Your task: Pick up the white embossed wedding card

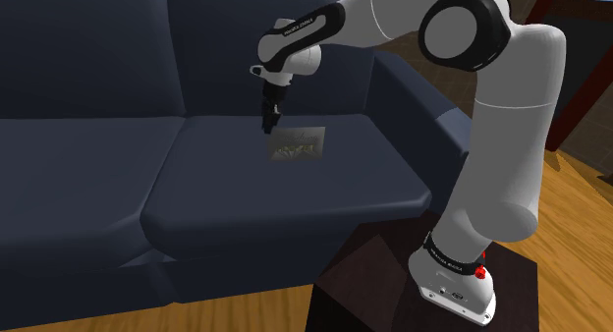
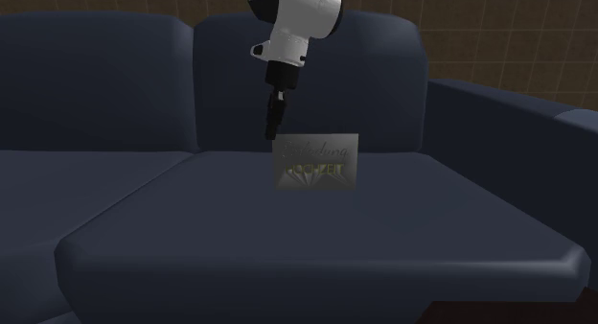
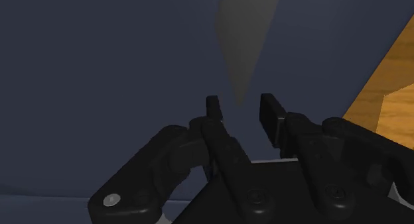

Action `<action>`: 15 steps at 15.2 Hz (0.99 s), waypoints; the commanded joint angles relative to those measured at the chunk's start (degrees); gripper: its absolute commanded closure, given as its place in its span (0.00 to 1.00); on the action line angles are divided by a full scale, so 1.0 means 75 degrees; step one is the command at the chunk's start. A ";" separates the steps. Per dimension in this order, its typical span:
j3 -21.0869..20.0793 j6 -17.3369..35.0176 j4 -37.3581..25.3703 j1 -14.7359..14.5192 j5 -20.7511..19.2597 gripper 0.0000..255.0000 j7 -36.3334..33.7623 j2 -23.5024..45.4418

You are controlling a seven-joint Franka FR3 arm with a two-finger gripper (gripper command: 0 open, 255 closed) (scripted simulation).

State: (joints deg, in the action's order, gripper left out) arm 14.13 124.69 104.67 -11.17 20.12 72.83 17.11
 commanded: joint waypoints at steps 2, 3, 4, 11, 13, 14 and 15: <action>-0.0001 0.0016 0.0020 -0.0003 0.0002 1.00 0.0002 -0.0006; -0.0001 0.0015 0.0018 -0.0002 0.0002 1.00 0.0002 -0.0005; -0.0001 0.0016 0.0019 -0.0003 0.0002 1.00 0.0002 -0.0005; 0.0026 -0.0246 -0.0150 -0.0007 -0.0080 1.00 -0.0091 -0.0112; 0.0041 -0.0416 -0.0254 -0.0012 -0.0133 1.00 -0.0153 -0.0187; 0.0049 -0.0502 -0.0309 -0.0014 -0.0158 1.00 -0.0183 -0.0223; 0.0056 -0.0588 -0.0366 -0.0015 -0.0182 1.00 -0.0213 -0.0257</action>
State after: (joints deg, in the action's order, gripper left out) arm 14.48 120.98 102.29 -11.26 18.98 71.49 15.56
